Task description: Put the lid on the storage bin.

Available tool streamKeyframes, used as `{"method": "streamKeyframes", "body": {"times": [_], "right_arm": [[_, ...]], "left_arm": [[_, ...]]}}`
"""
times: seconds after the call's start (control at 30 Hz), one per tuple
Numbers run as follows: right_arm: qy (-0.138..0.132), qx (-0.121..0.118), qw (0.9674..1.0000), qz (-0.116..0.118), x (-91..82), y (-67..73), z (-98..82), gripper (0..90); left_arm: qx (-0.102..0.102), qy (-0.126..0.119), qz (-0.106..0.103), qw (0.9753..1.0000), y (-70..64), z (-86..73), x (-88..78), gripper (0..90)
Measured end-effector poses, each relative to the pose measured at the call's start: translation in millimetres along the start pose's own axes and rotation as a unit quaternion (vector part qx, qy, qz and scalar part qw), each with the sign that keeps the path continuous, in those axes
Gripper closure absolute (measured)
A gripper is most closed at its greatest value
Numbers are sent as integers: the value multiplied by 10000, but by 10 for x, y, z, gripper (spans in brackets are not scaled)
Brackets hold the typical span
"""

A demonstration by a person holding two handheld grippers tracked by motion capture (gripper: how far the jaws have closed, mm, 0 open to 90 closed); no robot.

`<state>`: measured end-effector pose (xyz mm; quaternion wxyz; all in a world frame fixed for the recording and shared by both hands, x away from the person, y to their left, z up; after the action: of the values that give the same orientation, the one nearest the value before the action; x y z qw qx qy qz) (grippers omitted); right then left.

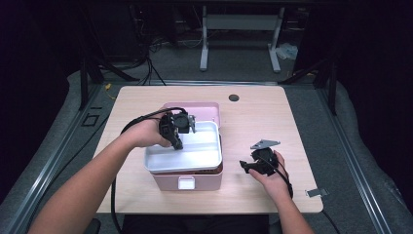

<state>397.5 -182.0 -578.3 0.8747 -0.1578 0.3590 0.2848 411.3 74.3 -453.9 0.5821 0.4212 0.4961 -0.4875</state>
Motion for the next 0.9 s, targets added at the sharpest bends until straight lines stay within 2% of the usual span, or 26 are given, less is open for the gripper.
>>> {"method": "streamKeyframes", "body": {"times": [0.3,0.37,0.4,0.6,0.67,0.83,0.9], "right_arm": [[-11,38,10000,-27,-30,-16,-21,383],[-22,6,10000,30,-27,-11,-21,383],[-14,4,10000,-19,-26,-14,-21,383],[-21,-1,10000,18,-25,-12,-17,383],[-27,-6,10000,19,-26,-10,-16,383],[-20,9,10000,29,-26,-15,-19,383],[-16,10,10000,30,-25,-15,-20,383]], "left_arm": [[85,17,-96,9999,-16,37,126,892],[96,-48,-94,9999,-14,44,139,891],[108,-64,-88,9999,-15,45,147,891],[159,-16,-141,9998,-36,42,208,891],[155,47,-136,9998,-31,34,235,890],[141,28,-205,9997,-21,31,329,889],[76,53,-205,9997,-25,25,365,887]]}}
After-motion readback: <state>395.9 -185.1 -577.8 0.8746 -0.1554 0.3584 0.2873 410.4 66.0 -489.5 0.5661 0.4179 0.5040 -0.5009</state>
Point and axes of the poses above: each handheld gripper's, and its own axes: x roughly forward along the jaws, z roughly out of its top, y roughly to its left, the point moved 7 cm from there along x, roughly forward along the jaws, and after that the axes turned 6 degrees about -x, right-handed, at the moved point
